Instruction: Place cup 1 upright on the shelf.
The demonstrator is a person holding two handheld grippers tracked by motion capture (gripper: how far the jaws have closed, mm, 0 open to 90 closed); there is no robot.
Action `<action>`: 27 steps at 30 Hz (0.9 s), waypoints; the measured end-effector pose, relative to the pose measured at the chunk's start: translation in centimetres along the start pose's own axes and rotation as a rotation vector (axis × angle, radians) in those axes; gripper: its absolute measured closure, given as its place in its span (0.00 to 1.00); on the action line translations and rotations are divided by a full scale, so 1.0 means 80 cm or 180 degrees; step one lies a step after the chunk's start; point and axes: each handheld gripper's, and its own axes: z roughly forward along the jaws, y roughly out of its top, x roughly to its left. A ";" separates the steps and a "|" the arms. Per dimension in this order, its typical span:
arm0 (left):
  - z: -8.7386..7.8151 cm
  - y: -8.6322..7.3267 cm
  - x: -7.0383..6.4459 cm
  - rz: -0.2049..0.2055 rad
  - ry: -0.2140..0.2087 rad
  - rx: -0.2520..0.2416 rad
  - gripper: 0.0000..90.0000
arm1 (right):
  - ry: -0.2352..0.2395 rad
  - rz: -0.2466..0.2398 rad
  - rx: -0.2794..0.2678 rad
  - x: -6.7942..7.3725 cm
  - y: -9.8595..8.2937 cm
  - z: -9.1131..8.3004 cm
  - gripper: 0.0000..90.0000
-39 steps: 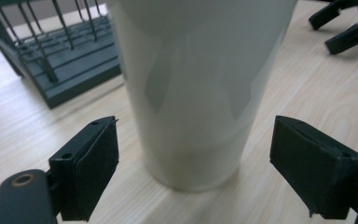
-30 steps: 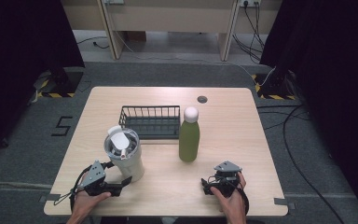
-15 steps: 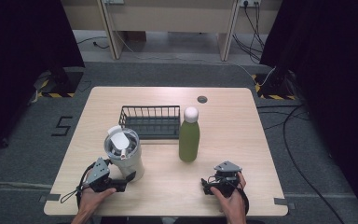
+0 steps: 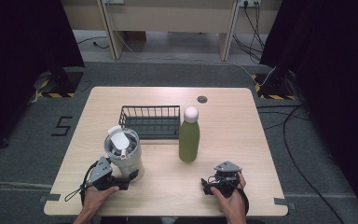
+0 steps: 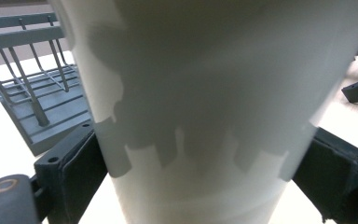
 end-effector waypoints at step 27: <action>0.013 -0.002 0.001 -0.0062 -0.0036 -0.0193 0.12 | 0.0019 -0.0038 -0.0004 0.000 0.000 0.000 0.01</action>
